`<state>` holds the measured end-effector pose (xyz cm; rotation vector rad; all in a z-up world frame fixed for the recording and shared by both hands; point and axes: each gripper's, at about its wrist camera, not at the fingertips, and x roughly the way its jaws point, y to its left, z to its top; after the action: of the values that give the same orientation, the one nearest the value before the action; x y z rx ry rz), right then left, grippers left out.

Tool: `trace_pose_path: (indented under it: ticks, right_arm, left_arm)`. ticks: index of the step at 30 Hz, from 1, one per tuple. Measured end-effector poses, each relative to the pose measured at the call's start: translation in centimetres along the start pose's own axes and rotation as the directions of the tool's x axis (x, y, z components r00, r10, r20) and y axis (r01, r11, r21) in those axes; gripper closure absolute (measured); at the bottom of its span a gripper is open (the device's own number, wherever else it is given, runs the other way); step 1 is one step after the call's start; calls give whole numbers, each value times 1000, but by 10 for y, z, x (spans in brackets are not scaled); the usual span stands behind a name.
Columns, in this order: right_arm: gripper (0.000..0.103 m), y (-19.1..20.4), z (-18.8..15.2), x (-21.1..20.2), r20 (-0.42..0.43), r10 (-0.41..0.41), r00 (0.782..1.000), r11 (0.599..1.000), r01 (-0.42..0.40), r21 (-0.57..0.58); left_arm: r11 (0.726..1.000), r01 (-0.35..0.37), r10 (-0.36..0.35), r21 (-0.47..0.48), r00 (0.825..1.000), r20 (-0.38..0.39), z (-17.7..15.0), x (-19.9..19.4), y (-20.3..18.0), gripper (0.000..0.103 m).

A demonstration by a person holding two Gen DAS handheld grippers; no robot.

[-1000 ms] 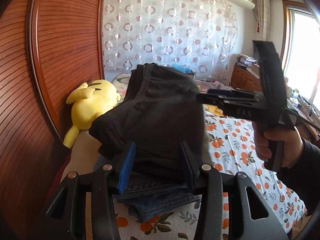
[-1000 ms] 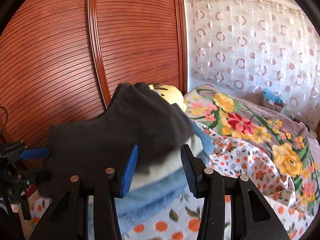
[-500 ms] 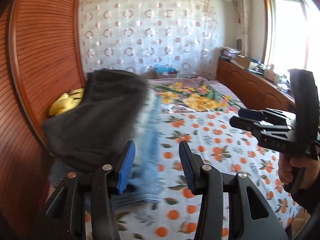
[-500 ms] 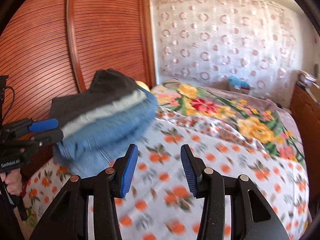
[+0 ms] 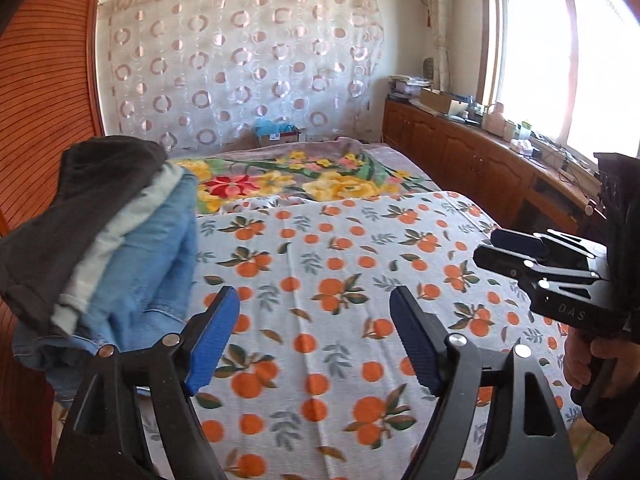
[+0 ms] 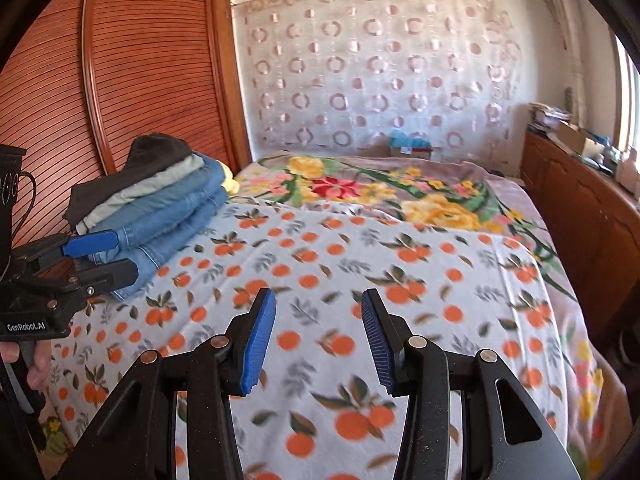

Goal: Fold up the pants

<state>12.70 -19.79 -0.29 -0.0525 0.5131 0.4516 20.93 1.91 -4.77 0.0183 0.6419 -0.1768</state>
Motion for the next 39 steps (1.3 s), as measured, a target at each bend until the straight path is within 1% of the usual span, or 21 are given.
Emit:
trace_pose_path:
  ticks: [1, 3, 5, 8, 10, 13, 16, 20, 23, 29, 34, 36, 39]
  right_arm:
    - [55, -1, -2, -2, -3, -7, 1000, 1000, 7, 3]
    - [50, 2, -4, -7, -9, -17, 1000, 1000, 17, 15]
    - [41, 4, -6, -11, -12, -21, 1000, 999, 22, 27]
    - [32, 2, -9, -20, -12, -40, 999, 998, 41, 45]
    - [29, 2, -8, -23, -14, -47, 999, 997, 48, 55]
    - [29, 4, -11, -34, -5, -60, 998, 996, 60, 65]
    - [29, 7, -15, -46, 4, -49, 999, 995, 49, 82]
    - [29, 12, -20, -62, 27, -51, 998, 995, 48, 85]
    - [29, 12, -28, -73, 36, -49, 998, 995, 45, 92]
    - [29, 16, -39, -91, 52, -37, 998, 995, 32, 98]
    - [29, 26, -42, -107, 63, -58, 996, 995, 52, 87]
    - [29, 31, -41, -115, 75, -83, 994, 994, 77, 73]
    - [29, 35, -38, -118, 87, -88, 992, 994, 82, 66]
  left_arm:
    - [1000, 0, 0, 5, 1000, -2, 0, 1, -3, 23]
    - [1000, -4, 4, 13, 1000, -2, -1, 1, -12, 23]
    - [1000, 2, -2, 14, 1000, -5, -1, 2, -16, 20]
    - [1000, 10, -10, 18, 1000, 6, -3, -3, -22, 20]
    - [1000, 20, -21, 20, 1000, 24, -5, -11, -27, 20]
    - [1000, 17, -17, 15, 999, 36, -7, -24, -29, 20]
    - [1000, 18, -18, 0, 999, 31, -9, -32, -29, 20]
    - [1000, 2, -2, -4, 999, 47, -16, -51, -28, 20]
    - [1000, -28, 27, 7, 998, 59, -21, -69, -28, 20]
    - [999, -45, 45, 4, 995, 87, -28, -105, -27, 20]
    - [997, -75, 74, 9, 991, 111, -32, -129, -29, 20]
    - [997, -77, 75, 10, 990, 118, -32, -134, -31, 20]
    - [997, -73, 71, 7, 989, 128, -33, -141, -32, 20]
